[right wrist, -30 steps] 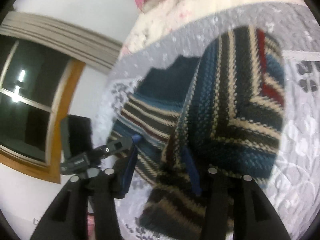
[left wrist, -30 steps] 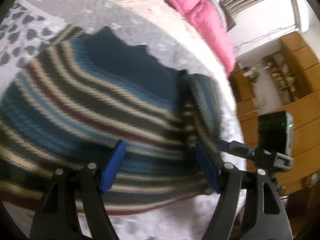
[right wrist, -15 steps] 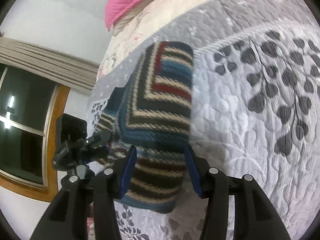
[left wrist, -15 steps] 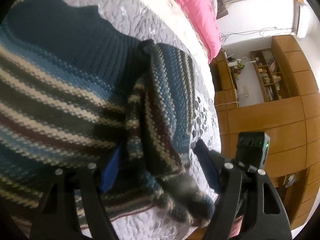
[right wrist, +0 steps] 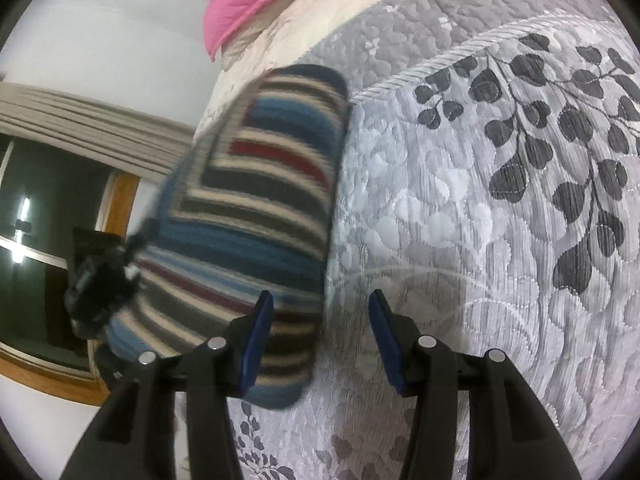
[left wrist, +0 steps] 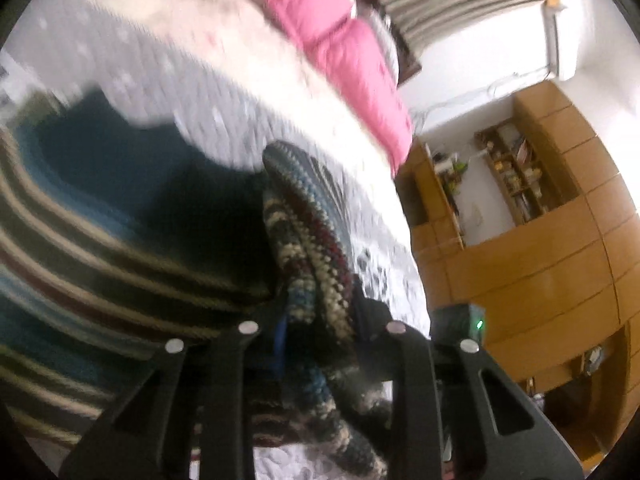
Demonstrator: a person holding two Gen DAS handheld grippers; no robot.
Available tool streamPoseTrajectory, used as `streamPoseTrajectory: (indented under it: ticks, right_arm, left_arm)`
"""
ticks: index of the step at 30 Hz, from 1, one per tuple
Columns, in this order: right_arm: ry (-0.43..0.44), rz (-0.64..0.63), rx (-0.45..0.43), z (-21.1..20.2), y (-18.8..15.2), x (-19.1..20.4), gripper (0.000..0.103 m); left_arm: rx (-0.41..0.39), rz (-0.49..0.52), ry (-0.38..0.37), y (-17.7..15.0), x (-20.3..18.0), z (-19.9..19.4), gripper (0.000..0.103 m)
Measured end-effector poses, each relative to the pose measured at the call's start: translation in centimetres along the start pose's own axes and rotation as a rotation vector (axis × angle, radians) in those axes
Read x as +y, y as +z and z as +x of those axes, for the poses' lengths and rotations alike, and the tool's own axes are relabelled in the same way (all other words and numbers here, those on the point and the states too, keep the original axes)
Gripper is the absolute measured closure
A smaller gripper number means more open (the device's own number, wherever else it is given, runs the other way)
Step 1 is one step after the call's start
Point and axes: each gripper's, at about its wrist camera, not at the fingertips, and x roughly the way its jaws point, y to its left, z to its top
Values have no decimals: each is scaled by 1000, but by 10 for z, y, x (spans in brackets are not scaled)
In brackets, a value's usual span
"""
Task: Fold small clothes
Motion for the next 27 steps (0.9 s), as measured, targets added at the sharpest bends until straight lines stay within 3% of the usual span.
streamPoseTrajectory:
  ticks: [5,11,20,25,27]
  right_arm:
    - [4,-16,14,13,-3,11,52]
    - [-1,-74,55,36,-9,35,52]
    - [62,-172,161,91,-33,85,47]
    - [7,-186,219,132,-43,100,46]
    - [-18,-197,229,141,-45,101,46]
  left_arm:
    - [-77,21,67,24,15,-61,78]
    - [-110,-29,149,38,66,-113,78]
    - [-94,-162,206,22,155,-126,78]
    - [-87,-202,169,16,168,-128,72]
    - [-83,-212,177,16,162,-134,64]
